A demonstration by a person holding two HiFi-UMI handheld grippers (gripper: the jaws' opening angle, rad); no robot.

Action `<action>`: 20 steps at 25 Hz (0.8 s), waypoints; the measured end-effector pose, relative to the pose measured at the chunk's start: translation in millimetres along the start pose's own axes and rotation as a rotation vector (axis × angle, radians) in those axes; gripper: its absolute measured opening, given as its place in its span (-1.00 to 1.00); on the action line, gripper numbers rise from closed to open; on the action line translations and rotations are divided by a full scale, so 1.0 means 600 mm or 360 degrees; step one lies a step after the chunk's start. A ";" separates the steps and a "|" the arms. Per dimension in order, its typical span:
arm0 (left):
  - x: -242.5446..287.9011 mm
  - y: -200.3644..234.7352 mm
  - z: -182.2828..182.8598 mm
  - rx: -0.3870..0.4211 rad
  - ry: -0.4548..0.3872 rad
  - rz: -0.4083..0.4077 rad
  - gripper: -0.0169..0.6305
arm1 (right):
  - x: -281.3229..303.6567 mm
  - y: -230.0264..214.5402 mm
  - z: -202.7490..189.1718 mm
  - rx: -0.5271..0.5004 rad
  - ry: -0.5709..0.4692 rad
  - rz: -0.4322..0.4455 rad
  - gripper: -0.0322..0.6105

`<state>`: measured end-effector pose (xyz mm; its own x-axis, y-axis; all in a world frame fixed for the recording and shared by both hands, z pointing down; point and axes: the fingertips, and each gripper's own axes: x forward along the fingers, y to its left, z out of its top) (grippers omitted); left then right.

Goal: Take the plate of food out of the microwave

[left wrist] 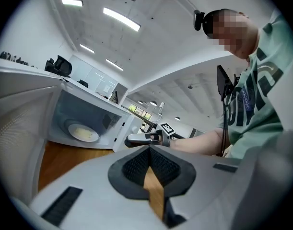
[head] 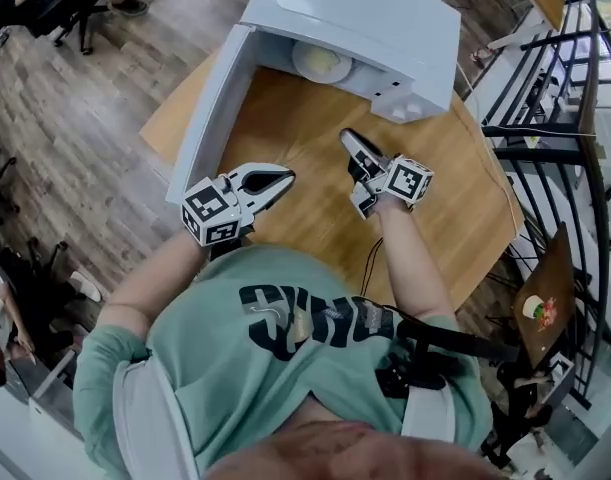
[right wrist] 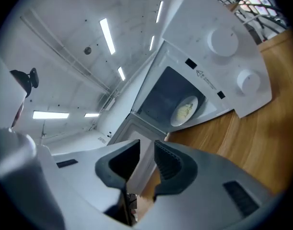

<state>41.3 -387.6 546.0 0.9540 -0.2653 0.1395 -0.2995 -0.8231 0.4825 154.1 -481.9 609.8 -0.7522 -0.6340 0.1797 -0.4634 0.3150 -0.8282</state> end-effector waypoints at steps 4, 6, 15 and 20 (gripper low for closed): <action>-0.013 0.021 -0.017 -0.0001 0.0011 0.0037 -0.94 | 0.057 -0.043 0.010 0.0128 -0.0005 0.0006 -0.52; -0.017 0.029 -0.028 -0.0003 0.0019 0.0046 -0.94 | 0.086 -0.067 0.022 0.0202 -0.0040 0.0003 -0.46; -0.020 0.035 -0.066 0.0038 0.0079 0.0030 -0.94 | 0.168 -0.178 0.057 0.0681 -0.0261 -0.0106 -0.20; -0.024 0.042 -0.073 -0.0002 0.0080 0.0029 -0.94 | 0.198 -0.205 0.058 0.0770 -0.0292 -0.0148 -0.15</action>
<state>20.9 -382.3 594.2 0.9479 -0.2546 0.1913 -0.3166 -0.8178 0.4806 138.1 -620.3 714.4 -0.6036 -0.7706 0.2045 -0.2225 -0.0835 -0.9714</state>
